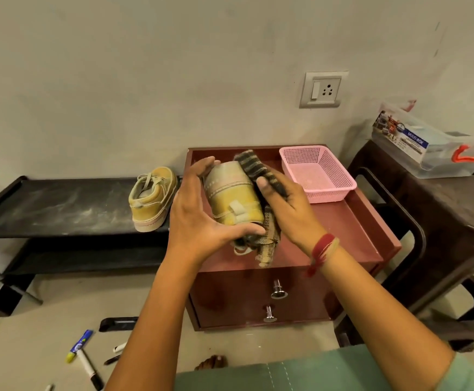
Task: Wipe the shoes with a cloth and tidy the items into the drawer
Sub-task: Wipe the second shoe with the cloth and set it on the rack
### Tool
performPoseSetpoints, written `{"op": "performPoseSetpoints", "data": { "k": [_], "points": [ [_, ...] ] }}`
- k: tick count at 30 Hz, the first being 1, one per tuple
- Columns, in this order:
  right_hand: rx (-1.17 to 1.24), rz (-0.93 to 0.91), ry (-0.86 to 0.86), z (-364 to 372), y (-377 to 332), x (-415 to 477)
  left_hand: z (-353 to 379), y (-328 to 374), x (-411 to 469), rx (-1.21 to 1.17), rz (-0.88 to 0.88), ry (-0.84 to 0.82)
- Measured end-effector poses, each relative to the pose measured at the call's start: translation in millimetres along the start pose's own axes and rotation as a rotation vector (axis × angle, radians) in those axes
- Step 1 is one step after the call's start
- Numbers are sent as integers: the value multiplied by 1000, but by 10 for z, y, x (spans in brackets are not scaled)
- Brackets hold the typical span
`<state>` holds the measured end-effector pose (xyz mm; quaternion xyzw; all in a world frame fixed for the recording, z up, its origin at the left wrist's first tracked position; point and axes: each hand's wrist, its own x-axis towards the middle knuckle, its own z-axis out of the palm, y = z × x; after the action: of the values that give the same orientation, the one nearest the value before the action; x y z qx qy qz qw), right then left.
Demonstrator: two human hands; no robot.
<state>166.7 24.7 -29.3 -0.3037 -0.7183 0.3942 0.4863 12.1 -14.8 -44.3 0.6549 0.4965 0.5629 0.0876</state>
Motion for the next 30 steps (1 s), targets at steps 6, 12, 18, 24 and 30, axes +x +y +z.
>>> {"op": "performPoseSetpoints", "data": {
  "k": [6,12,18,24,30],
  "points": [
    [-33,2,-111,68,38,-7,-73,-33,-6,48,7,20],
    [-84,-60,-201,115,23,-7,-102,-59,-4,44,4,11],
    [-103,-83,-189,160,-35,29,-115,-62,-6,26,-4,19],
    [-220,-114,-106,147,-107,93,-81,-18,8,51,22,36],
    [-106,6,-46,70,-46,126,-79,-17,-2,41,34,9]
  ]
}}
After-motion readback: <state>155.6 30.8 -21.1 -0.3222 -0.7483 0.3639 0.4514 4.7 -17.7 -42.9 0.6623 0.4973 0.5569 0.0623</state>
